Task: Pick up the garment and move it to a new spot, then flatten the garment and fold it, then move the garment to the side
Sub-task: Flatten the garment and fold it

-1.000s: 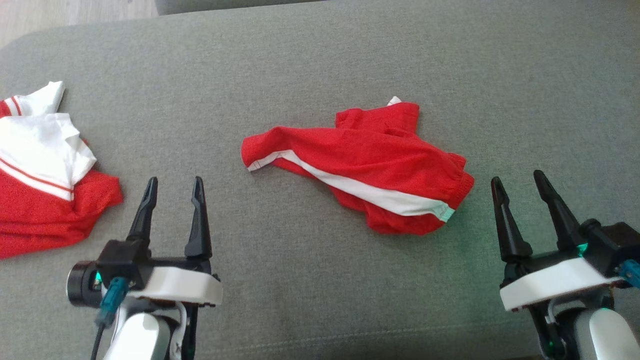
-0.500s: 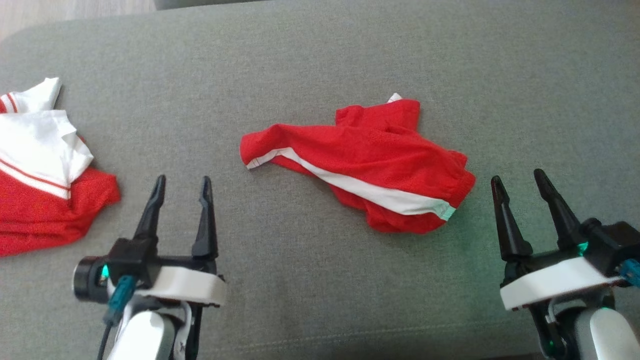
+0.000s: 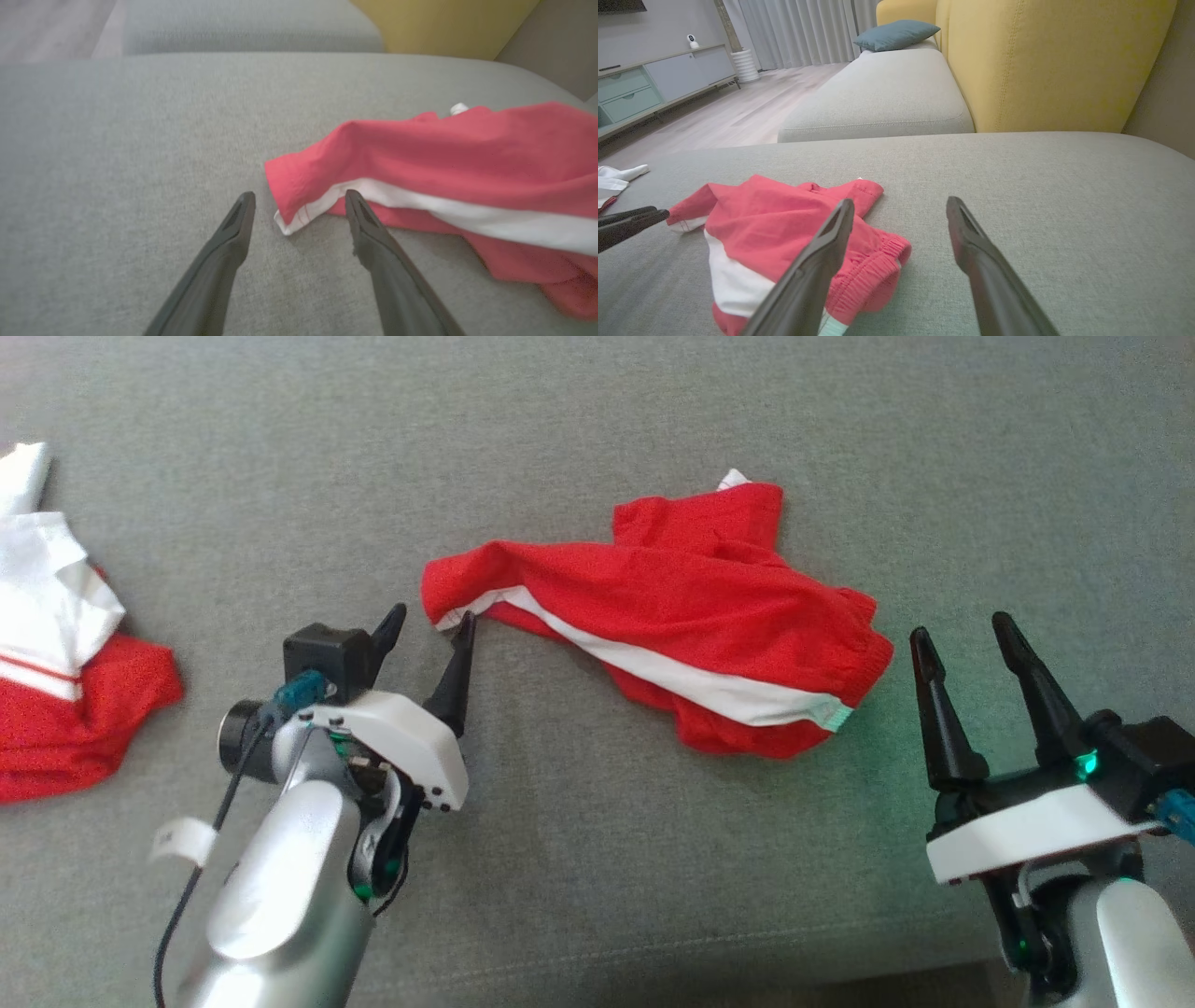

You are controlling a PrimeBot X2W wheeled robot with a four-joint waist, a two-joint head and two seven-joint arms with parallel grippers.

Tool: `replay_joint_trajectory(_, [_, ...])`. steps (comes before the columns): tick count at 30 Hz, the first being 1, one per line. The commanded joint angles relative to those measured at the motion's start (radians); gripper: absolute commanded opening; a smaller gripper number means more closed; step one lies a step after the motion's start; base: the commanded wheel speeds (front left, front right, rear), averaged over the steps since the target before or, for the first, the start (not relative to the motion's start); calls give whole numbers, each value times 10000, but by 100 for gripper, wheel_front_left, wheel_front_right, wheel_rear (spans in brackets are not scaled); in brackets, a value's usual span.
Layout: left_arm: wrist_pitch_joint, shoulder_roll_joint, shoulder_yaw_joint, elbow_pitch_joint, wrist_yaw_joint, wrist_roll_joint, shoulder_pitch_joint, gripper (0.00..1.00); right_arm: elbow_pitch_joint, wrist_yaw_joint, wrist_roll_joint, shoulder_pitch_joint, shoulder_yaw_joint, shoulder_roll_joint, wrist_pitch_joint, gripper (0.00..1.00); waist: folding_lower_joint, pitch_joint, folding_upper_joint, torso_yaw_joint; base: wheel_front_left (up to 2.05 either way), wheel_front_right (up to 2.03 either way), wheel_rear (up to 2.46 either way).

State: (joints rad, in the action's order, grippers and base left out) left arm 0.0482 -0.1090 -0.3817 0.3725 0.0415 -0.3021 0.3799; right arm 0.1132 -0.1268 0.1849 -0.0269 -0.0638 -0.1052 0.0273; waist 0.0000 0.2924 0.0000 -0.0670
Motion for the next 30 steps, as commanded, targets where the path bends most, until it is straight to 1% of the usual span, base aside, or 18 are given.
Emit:
replay_joint_trajectory(1, [-100,-55,335,121,-120,-143,480,100,274,-39,65,-197,-251,-14,-57,100,0,117,0,-148,0,0,0])
replay_joint_trajectory(5, [-141,-4,363,909,-366,-378,909,100,165,-39,105,-219,-253,16,-119,100,0,194,0,-298,0,0,0])
replay_joint_trajectory(6, [-118,2,343,1023,-424,-400,977,55,142,-39,117,-218,-247,21,-138,100,0,200,0,-318,0,0,0])
replay_joint_trajectory(7, [-82,6,340,1115,-455,-423,1031,0,125,-39,125,-217,-240,25,-153,100,0,211,0,-338,0,0,0])
replay_joint_trajectory(13, [141,-61,340,1425,-511,-470,1165,0,56,-39,170,-211,-374,-75,-37,100,0,229,0,-360,0,0,0])
replay_joint_trajectory(16, [234,-109,309,1383,-490,-450,1128,0,8,-39,225,-177,-869,-368,333,100,0,180,0,-327,0,0,0])
replay_joint_trajectory(17, [261,-118,282,1281,-460,-449,1067,0,-40,-39,306,-151,-1258,-593,687,100,0,147,0,-288,0,0,0])
replay_joint_trajectory(19, [265,-117,245,1186,-436,-451,1004,0,-104,-39,374,-173,-1602,-832,1050,100,0,126,0,-234,0,0,0])
replay_joint_trajectory(20, [262,-110,209,1111,-412,-458,953,0,-108,-39,360,-249,-1879,-1066,1308,100,0,122,0,-174,0,0,0])
replay_joint_trajectory(27, [238,-88,106,940,-351,-496,894,0,22,-39,452,-520,-2748,-1633,1885,100,0,153,0,-20,0,0,0])
replay_joint_trajectory(30, [240,-91,85,903,-336,-503,900,0,-15,-39,468,-627,-2899,-1709,1997,100,0,172,0,0,0,0,0])
